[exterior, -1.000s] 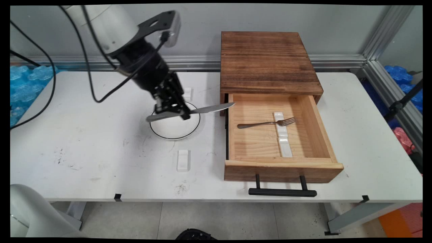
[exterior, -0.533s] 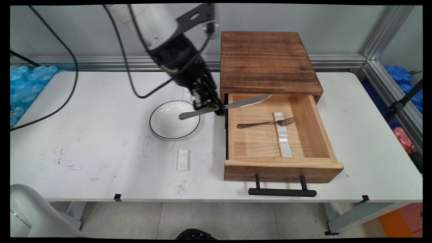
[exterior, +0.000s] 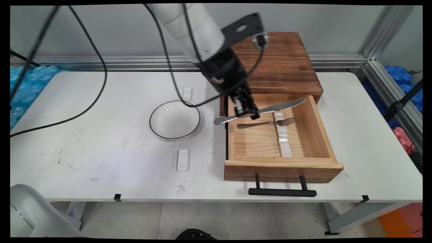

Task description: Place the picked object into the drawer

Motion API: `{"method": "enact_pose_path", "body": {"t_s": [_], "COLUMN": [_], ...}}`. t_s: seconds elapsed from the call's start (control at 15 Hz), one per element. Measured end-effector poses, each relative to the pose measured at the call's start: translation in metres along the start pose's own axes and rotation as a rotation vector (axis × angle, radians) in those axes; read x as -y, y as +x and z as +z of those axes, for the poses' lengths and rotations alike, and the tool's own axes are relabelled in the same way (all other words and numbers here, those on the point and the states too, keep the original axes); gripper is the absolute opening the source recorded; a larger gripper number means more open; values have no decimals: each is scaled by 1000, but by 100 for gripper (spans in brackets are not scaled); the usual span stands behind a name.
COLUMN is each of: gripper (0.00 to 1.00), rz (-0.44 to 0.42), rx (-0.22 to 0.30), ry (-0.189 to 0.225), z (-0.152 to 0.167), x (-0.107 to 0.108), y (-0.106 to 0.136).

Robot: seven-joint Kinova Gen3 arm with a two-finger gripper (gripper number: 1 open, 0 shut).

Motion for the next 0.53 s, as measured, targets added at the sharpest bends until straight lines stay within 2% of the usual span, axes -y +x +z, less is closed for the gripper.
{"method": "enact_pose_path", "body": {"t_s": [0.53], "gripper": [0], "rz": [-10], "rx": [0], "ry": [11], "z": [69], "x": [3], "y": [26]}}
